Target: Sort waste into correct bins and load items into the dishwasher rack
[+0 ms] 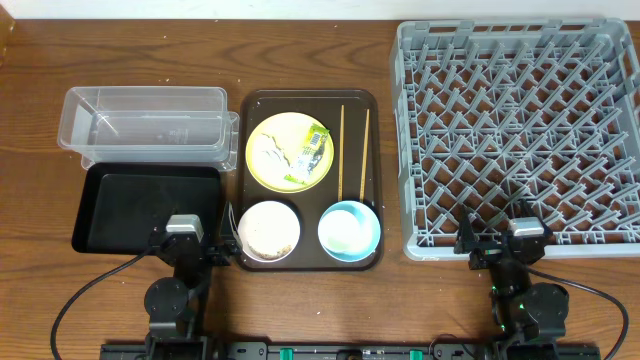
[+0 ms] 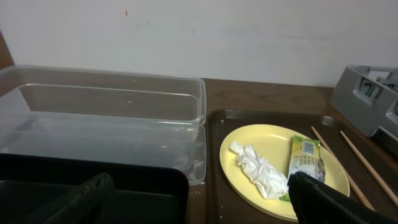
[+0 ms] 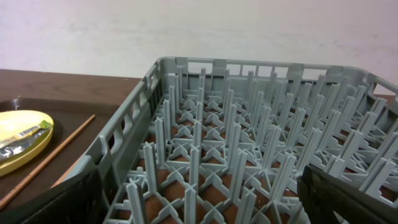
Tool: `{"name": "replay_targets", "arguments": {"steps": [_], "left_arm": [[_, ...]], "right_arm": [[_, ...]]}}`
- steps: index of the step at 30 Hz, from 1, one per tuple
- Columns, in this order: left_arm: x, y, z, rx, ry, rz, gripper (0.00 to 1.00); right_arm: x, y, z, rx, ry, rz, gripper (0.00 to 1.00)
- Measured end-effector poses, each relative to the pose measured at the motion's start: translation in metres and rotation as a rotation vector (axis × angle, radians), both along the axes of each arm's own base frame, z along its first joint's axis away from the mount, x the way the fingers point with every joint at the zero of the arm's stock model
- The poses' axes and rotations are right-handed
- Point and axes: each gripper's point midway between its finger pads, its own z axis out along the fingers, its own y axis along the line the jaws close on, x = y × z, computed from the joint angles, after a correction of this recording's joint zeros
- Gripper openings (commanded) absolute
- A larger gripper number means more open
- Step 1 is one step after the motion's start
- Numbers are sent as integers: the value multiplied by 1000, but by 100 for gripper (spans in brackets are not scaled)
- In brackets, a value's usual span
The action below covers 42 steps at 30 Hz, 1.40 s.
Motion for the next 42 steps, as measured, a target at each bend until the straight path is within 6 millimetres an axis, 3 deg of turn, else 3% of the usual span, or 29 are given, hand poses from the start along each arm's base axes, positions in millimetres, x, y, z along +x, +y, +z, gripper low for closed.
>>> {"name": "replay_targets", "arguments": {"steps": [24,30,37,40,42], "left_arm": [[0,0,0,-6,1,0,92],[1,-4,-3,-138,21,-6,92],[-4,-28,2,-301,55,-128,92],[-8,-35,14,-329,71,-163,92],[-12,-36,36,-339,81,-167,92]], "right_arm": [[0,0,0,0,0,0,99],[0,3,0,76,6,10,99],[-4,21,4,156,25,114,99],[-9,26,18,166,43,143,99],[-14,28,44,167,40,155,99]]}}
